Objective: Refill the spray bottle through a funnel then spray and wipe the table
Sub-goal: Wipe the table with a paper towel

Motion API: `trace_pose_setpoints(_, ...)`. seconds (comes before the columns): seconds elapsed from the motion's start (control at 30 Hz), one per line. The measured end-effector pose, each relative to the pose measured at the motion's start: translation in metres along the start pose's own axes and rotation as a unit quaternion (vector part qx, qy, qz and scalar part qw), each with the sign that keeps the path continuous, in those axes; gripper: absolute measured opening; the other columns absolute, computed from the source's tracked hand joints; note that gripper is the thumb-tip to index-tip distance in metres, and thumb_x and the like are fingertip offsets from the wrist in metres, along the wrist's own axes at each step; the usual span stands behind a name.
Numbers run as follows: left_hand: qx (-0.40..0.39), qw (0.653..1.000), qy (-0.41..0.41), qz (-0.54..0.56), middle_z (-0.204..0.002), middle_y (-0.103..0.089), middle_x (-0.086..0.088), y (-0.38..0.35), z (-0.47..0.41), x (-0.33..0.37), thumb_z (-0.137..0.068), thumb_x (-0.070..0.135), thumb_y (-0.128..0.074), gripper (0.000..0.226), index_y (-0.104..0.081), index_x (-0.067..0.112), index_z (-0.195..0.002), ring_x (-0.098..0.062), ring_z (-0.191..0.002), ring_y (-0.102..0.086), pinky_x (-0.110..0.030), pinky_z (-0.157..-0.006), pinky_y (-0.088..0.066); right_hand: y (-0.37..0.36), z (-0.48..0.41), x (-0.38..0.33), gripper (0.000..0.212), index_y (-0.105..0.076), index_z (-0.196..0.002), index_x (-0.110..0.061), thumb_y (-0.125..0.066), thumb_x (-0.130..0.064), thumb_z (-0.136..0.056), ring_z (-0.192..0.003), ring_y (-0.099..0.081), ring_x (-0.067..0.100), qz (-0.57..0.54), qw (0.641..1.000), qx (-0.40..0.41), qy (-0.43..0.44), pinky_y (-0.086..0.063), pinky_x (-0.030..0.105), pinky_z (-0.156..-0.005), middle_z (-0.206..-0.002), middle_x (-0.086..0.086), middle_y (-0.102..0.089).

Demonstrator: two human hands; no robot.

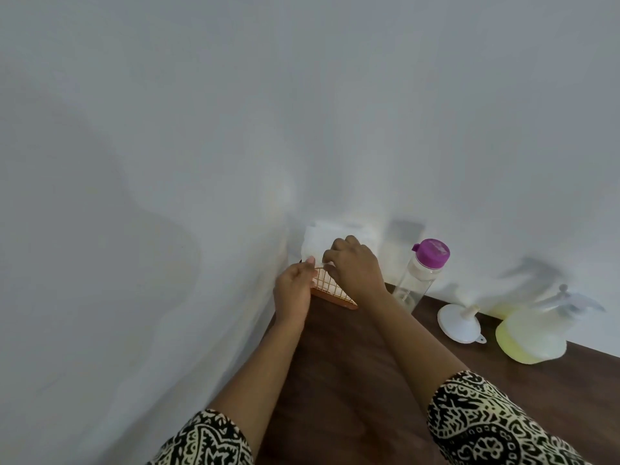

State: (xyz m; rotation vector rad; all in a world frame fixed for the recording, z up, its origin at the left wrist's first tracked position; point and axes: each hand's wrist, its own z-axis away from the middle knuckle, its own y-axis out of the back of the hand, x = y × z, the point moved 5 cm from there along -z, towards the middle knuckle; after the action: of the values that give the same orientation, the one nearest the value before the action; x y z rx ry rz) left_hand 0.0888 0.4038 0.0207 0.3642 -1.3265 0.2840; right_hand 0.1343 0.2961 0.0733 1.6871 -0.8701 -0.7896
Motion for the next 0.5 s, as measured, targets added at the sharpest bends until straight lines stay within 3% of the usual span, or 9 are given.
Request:
trace_pose_setpoints(0.07, 0.0, 0.996, 0.063, 0.063, -0.083, -0.074, 0.0, 0.002, -0.006, 0.0, -0.091, 0.041, -0.06, 0.026, -0.068, 0.022, -0.075, -0.013, -0.07, -0.066, -0.029, -0.067, -0.046, -0.001, 0.004, -0.004, 0.019, -0.07, -0.1, -0.015, -0.053, -0.021, -0.093, -0.098, -0.054, 0.025, 0.008, 1.0, -0.013, 0.021, -0.04, 0.034, -0.073, -0.099, 0.003, -0.066)
trace_pose_setpoints(0.13, -0.013, 0.998, 0.047, 0.038, -0.089, -0.074, -0.004, 0.002, -0.009, 0.0, -0.093, 0.038, -0.059, 0.025, -0.068, 0.021, -0.077, -0.012, -0.071, -0.066, -0.028, -0.065, -0.046, 0.002, 0.003, -0.001, 0.019, -0.066, -0.103, -0.015, -0.05, -0.022, -0.096, -0.094, -0.059, 0.024, 0.003, 1.0, -0.014, -0.005, -0.043, 0.033, -0.073, -0.097, 0.003, -0.068)
trace_pose_setpoints(0.2, -0.051, 0.996, -0.008, -0.067, -0.102, -0.072, -0.004, -0.002, -0.008, -0.008, -0.096, 0.044, -0.05, 0.032, -0.069, 0.02, -0.09, -0.016, -0.091, -0.067, -0.032, -0.08, -0.052, 0.013, -0.004, 0.005, 0.019, -0.063, -0.103, -0.016, -0.047, -0.024, -0.097, -0.085, -0.063, 0.025, -0.01, 0.998, 0.0, -0.054, -0.045, 0.032, -0.068, -0.091, 0.004, -0.069)
trace_pose_setpoints(0.27, -0.089, 0.982, -0.052, -0.156, -0.122, -0.066, -0.002, -0.008, -0.003, -0.021, -0.097, 0.05, -0.041, 0.045, -0.066, 0.019, -0.117, -0.018, -0.112, -0.06, -0.032, -0.097, -0.047, 0.029, -0.013, 0.012, 0.018, -0.062, -0.104, -0.017, -0.048, -0.025, -0.097, -0.08, -0.065, 0.028, -0.025, 0.996, 0.017, -0.088, -0.044, 0.029, -0.064, -0.088, 0.007, -0.069)
trace_pose_setpoints(0.33, -0.095, 0.971, -0.088, -0.202, -0.139, -0.055, 0.0, -0.01, -0.001, -0.033, -0.098, 0.046, -0.041, 0.046, -0.054, 0.021, -0.135, -0.019, -0.127, -0.051, -0.031, -0.105, -0.039, 0.047, -0.023, 0.019, 0.016, -0.064, -0.103, -0.017, -0.052, -0.024, -0.095, -0.08, -0.065, 0.027, -0.058, 0.992, 0.011, -0.111, -0.043, 0.027, -0.064, -0.091, 0.008, -0.069)
trace_pose_setpoints(0.5, -0.083, 0.957, -0.128, -0.246, -0.15, -0.042, 0.0, -0.005, 0.009, -0.045, -0.097, 0.024, -0.053, 0.046, -0.044, 0.022, -0.143, -0.02, -0.14, -0.036, -0.038, -0.115, -0.032, 0.082, -0.026, 0.033, 0.018, -0.066, -0.106, -0.015, -0.057, -0.019, -0.091, -0.074, -0.057, 0.016, -0.197, 0.966, -0.043, -0.16, -0.041, 0.025, -0.06, -0.102, 0.005, -0.068)
